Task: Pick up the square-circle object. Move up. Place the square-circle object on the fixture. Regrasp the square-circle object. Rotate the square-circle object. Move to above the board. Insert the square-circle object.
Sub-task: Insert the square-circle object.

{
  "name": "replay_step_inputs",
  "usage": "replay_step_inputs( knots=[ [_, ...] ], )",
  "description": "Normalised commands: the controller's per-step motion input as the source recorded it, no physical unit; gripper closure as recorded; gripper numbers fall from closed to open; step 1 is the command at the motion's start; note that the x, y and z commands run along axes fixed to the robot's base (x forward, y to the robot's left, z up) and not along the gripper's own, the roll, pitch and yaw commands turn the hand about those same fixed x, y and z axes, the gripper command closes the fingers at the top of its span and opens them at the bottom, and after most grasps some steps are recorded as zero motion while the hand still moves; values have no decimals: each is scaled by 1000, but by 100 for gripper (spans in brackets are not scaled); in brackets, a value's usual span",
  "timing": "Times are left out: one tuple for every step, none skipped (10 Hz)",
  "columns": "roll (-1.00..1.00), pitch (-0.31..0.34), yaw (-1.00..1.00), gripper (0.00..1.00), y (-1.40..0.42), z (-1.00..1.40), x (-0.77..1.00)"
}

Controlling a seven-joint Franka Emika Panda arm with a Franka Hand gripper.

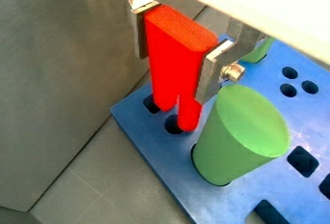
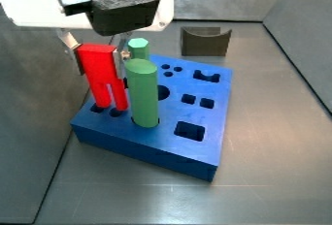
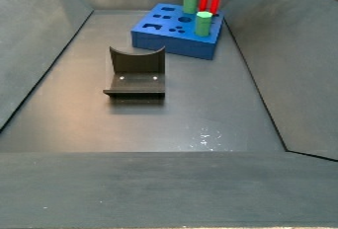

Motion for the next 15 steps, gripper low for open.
replay_step_inputs(
  knots=[
    [36, -90, 3, 100, -49, -240, 0],
    [0, 0, 0, 100, 0, -49, 0],
    [131, 0, -277, 100, -163, -329, 0],
    [134, 0, -306, 100, -117, -260, 0],
    [0, 0, 0, 100, 0, -54, 0],
    [24, 0, 103, 100, 0, -309, 63],
    [50, 0, 154, 100, 0, -303, 17],
    [0, 0, 0, 100, 0, -23, 0],
    [164, 0, 131, 100, -240, -303, -31],
    [221, 0, 303, 100, -371, -386, 0],
    [179, 0, 380, 100, -383, -366, 0],
    [84, 0, 317, 100, -183, -283, 0],
    [14, 0, 229, 100, 0, -294, 46],
    [0, -26, 151, 100, 0, -157, 63],
    [0, -23, 0, 100, 0, -51, 89]
  ],
)
